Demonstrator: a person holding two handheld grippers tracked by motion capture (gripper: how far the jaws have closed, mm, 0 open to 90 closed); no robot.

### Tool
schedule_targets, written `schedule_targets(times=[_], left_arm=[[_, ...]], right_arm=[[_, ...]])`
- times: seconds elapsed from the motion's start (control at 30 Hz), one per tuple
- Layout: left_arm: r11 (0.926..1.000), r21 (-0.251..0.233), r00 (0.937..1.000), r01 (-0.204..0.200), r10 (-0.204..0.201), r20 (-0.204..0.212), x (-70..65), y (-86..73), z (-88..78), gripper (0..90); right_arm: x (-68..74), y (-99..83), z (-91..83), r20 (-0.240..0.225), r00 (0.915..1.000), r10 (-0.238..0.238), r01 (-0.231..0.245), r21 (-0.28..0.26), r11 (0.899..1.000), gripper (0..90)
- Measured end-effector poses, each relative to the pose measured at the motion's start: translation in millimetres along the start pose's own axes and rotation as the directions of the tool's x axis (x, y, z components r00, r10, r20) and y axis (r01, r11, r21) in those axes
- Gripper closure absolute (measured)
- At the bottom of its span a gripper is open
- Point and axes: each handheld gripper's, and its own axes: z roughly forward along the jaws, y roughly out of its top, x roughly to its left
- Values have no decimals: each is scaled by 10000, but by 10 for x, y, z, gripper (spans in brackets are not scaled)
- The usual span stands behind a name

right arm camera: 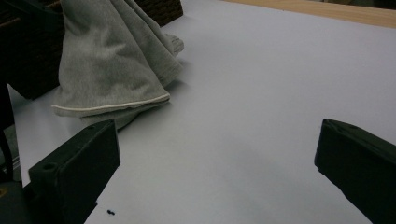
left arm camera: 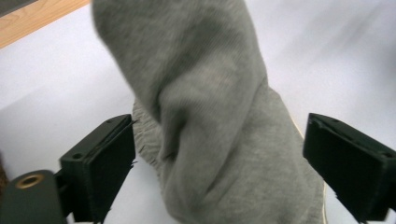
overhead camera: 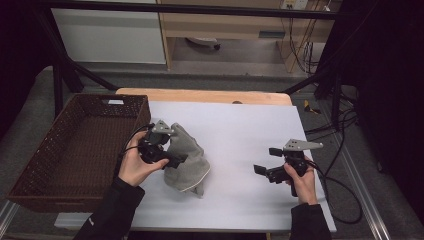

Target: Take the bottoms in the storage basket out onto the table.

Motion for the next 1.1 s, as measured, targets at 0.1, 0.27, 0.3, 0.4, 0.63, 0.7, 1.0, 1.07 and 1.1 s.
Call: schedule_targets(times=[0.1,0.27,0.3,0.4,0.63,0.7,1.0,1.07,1.1], left_arm=[[10000,-40,10000,-26,26,-63,-1,-47,-20,50],[9996,-207,9998,177,-174,108,19,-151,-61,39],[9992,-275,9995,279,-275,155,27,-181,-66,36],[9982,-376,9987,475,-469,182,54,-269,-71,34],[9959,-558,9969,710,-690,372,29,-432,-75,71],[9954,-643,9969,712,-688,380,10,-470,-79,94],[9952,-506,9953,834,-807,531,-39,-637,-46,216],[9961,-429,9957,776,-752,538,-69,-648,-22,239],[9963,-417,9960,749,-727,514,-81,-654,-12,255]], right_arm=[[2,-1,5,15,10000,19,-19,-4,10000,7],[6,-4,18,-8,10000,27,-27,33,10000,7],[7,-5,21,-18,10000,31,-31,40,10000,7],[11,-9,36,-54,10000,35,-35,95,9999,7],[27,-15,76,-133,9999,45,-42,177,9998,6],[34,-14,81,-123,9999,44,-42,190,9998,6],[114,19,124,-283,9995,-108,114,221,9997,5],[141,26,147,-344,9993,-135,145,272,9995,5],[153,29,161,-378,9991,-182,194,314,9993,5]])
